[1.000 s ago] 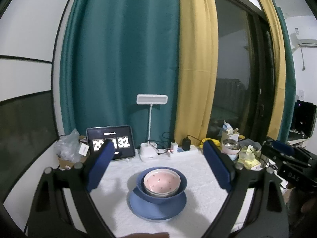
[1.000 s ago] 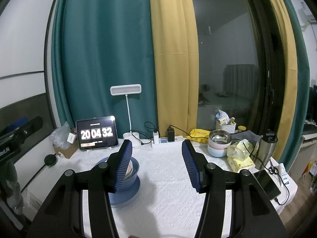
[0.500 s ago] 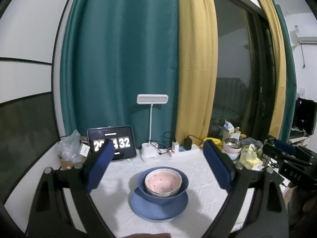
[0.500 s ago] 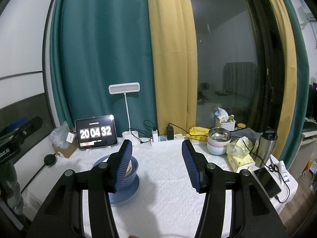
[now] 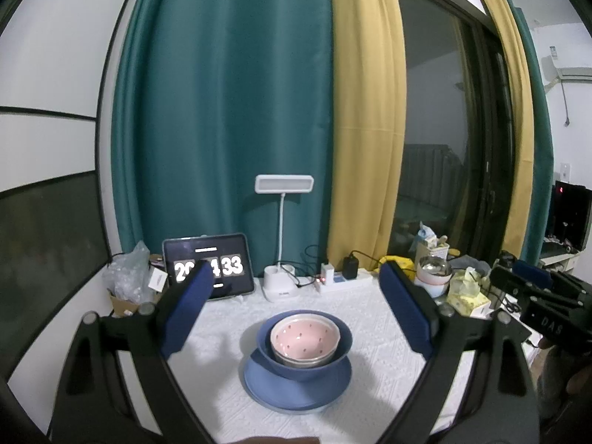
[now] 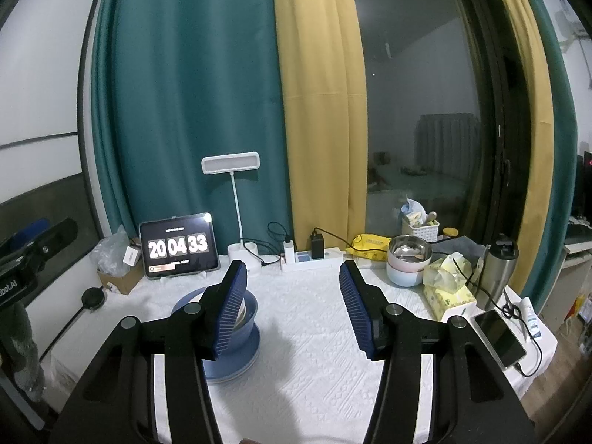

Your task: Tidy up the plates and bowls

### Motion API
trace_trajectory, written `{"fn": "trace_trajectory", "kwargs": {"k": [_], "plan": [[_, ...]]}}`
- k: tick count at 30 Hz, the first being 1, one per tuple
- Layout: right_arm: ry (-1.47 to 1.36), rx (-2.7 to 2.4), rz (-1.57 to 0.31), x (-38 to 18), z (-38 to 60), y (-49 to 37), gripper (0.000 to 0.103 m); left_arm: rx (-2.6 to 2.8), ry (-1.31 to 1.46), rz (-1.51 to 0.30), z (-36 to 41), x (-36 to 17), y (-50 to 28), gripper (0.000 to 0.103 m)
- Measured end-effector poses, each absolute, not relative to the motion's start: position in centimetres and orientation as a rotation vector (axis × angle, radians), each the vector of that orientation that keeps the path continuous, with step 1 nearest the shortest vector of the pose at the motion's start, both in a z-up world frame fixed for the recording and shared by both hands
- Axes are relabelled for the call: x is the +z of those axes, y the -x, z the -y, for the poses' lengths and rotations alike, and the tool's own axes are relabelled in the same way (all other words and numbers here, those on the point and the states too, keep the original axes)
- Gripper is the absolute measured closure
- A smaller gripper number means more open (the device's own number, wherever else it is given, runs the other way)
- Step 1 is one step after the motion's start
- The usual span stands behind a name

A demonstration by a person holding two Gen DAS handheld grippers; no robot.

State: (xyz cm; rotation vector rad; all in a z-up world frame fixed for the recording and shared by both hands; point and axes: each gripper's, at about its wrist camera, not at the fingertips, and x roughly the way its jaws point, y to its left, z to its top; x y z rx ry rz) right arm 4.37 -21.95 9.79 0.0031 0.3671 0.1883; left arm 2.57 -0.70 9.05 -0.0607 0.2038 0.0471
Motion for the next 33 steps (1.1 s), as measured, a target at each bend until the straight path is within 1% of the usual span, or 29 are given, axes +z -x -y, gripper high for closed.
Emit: {"fn": "trace_trajectory", "kwargs": {"k": [33], "plan": [[-0.011,0.197,-0.353,10.1,22.7,-4.2,0.048,0.013,0.037,-0.194,1.6,8.5,-3.3,0.011]]}}
